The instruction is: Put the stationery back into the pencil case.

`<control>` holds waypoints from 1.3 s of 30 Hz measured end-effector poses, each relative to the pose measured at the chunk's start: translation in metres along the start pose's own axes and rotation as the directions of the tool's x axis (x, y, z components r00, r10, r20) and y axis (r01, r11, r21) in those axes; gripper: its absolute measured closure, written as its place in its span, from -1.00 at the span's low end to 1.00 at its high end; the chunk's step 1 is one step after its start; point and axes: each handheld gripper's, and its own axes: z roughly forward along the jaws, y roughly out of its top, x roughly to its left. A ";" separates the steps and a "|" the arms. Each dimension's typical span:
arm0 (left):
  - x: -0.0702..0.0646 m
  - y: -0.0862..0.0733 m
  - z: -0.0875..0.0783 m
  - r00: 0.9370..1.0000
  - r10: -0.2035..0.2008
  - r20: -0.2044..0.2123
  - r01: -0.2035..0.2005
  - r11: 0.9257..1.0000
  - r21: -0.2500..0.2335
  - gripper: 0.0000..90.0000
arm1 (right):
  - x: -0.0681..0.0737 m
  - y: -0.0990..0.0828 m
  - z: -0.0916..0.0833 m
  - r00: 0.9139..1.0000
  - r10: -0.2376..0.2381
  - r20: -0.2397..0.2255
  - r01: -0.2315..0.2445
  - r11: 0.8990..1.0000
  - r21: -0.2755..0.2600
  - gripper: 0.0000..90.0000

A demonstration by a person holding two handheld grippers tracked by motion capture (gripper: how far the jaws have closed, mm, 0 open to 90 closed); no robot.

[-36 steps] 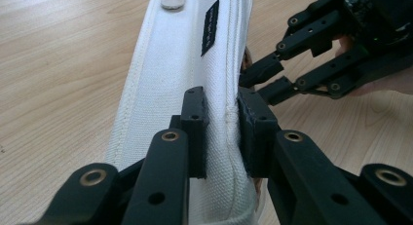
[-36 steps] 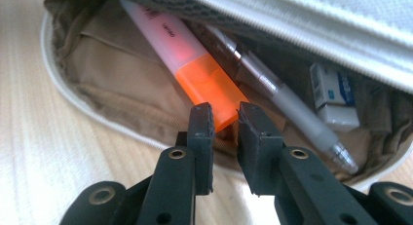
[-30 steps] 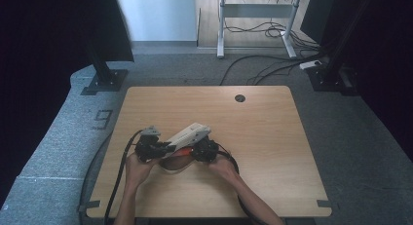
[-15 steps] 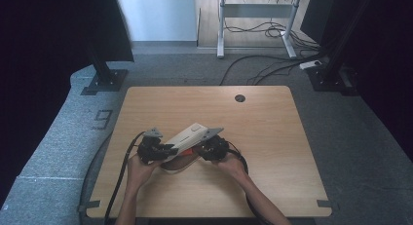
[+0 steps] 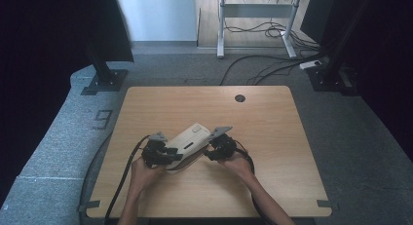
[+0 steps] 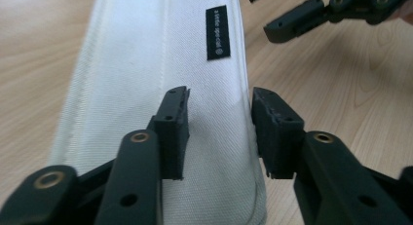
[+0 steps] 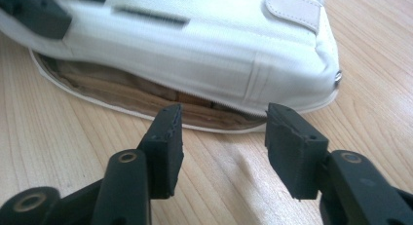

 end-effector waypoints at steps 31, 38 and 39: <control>-0.012 -0.005 -0.025 0.996 0.087 -0.016 -0.087 0.996 -0.031 -0.72 | -0.006 -0.017 -0.039 1.000 0.014 -0.005 -0.014 1.000 -0.023 -0.74; -0.015 -0.008 -0.040 0.993 0.107 -0.054 -0.109 0.993 -0.038 -0.88 | -0.009 -0.025 -0.057 1.000 0.012 0.027 -0.011 1.000 -0.025 -0.93; -0.015 -0.009 -0.042 0.993 0.106 -0.054 -0.109 0.993 -0.042 -0.89 | -0.010 -0.026 -0.058 1.000 0.010 0.028 -0.009 1.000 -0.026 -0.93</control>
